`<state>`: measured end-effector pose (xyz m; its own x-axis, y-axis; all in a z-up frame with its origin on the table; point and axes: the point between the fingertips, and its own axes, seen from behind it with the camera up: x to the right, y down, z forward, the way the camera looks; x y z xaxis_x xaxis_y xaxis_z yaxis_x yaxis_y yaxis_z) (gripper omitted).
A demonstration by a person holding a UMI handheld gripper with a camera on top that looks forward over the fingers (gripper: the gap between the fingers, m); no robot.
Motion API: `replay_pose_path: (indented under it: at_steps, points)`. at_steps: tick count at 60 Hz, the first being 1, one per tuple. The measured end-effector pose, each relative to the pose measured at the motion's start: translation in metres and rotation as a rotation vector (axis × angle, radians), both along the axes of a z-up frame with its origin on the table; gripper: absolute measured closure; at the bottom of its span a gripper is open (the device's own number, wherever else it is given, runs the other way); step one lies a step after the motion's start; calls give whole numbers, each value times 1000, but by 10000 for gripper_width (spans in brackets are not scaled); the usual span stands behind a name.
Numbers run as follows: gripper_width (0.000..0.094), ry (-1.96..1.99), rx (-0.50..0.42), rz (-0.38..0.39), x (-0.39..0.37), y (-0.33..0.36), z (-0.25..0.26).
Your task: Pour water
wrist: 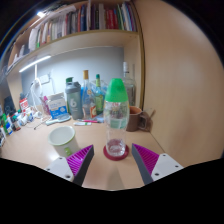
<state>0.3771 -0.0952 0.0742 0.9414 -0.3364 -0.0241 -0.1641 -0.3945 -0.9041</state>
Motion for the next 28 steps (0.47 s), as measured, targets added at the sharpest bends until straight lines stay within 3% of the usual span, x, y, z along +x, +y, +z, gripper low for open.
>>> replay_pose_path:
  at_steps: [28]
  points:
    - [95,17,21,35,-219,-206,129]
